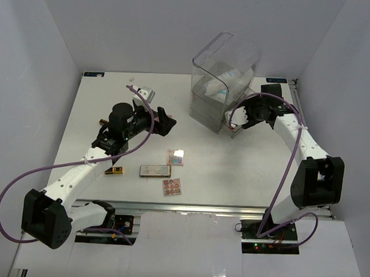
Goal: Organize the makeup
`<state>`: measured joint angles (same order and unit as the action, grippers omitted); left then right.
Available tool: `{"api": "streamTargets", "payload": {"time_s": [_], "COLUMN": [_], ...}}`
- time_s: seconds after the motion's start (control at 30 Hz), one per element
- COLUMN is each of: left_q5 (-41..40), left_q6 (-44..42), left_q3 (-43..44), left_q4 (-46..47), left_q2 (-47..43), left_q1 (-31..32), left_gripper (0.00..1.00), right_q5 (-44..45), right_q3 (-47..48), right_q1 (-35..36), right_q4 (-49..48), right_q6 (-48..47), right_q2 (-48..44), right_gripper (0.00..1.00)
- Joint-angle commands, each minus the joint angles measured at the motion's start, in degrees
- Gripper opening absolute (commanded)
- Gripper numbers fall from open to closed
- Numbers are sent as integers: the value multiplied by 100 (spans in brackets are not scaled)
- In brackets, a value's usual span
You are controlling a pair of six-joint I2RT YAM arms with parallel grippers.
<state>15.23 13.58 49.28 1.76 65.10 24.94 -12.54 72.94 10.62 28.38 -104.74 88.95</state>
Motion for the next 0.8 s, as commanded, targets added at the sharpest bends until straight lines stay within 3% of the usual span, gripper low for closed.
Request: {"api": "streamTargets", "payload": {"time_s": [0.0, 0.63, 0.77], "left_q5": [33, 77, 86], "left_q6": [4, 21, 30], "left_q3": [3, 3, -6], "left_q4": [61, 79, 76], "left_q2": [-165, -142, -147], "left_q1": [-34, -86, -86], "left_gripper": [98, 98, 98], "right_q5": [-40, -29, -32], "right_q3": [168, -350, -399], "right_q1": [91, 353, 362], "right_q4": [-377, -377, -360], "right_q6": [-82, -350, -379], "right_q2": [98, 180, 127], "right_gripper": [39, 56, 68]}}
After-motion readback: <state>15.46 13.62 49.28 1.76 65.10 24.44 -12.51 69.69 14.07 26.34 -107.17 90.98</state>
